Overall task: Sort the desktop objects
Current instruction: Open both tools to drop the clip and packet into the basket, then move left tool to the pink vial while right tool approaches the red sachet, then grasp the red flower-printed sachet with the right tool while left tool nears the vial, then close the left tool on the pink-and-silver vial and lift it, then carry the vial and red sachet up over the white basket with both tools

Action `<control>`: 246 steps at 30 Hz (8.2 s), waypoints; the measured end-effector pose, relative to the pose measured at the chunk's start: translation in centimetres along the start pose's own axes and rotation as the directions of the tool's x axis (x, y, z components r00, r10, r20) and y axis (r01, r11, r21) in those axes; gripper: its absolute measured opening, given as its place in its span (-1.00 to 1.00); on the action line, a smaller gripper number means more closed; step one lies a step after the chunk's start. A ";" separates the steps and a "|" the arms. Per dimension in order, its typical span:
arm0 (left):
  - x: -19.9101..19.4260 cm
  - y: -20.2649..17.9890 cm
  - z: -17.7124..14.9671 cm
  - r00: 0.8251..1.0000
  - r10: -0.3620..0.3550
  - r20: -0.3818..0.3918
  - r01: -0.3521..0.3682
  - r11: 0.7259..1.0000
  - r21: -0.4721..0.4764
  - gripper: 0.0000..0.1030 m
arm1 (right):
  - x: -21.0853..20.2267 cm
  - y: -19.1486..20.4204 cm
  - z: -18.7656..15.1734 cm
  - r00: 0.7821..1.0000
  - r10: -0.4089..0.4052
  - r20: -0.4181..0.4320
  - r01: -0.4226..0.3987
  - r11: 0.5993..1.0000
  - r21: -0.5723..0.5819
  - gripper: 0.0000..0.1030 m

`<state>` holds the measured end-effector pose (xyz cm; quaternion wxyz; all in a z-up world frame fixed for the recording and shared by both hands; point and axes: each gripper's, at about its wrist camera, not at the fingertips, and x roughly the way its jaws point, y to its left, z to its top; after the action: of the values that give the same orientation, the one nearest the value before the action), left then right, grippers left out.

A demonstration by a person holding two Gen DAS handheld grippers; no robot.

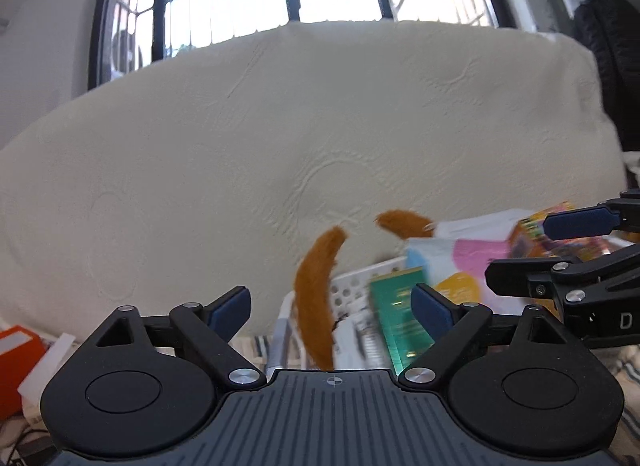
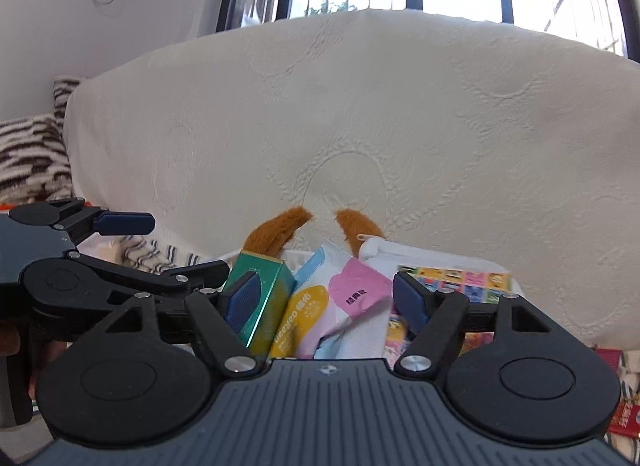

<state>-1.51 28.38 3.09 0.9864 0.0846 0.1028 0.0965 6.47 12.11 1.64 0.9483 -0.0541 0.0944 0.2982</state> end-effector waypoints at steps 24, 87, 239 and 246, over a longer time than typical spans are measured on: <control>-7.6 -20.4 -3.0 0.892 -0.444 -0.088 0.452 0.881 0.139 0.78 | -13.0 -18.8 -9.6 0.919 -0.273 -0.286 0.340 0.914 0.220 0.41; 5.5 -27.9 -6.2 0.886 -0.293 -0.359 0.367 0.917 0.155 -0.99 | 0.9 -27.0 -12.9 0.808 -0.364 -0.462 0.172 0.897 -0.406 0.77; -6.1 -15.0 6.3 0.992 -0.084 -0.091 0.092 0.992 0.088 -0.68 | -12.0 -12.5 2.4 0.990 0.121 -0.074 -0.104 0.975 0.196 -0.27; -3.3 -8.6 4.7 0.995 -0.018 -0.099 0.026 0.997 0.079 -0.66 | -4.3 -6.0 4.1 0.977 0.207 -0.048 -0.194 0.961 0.198 -0.26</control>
<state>-2.15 18.75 6.60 0.9770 0.1181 0.1557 0.0852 7.13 5.46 6.82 0.9102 0.0375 0.1603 0.3801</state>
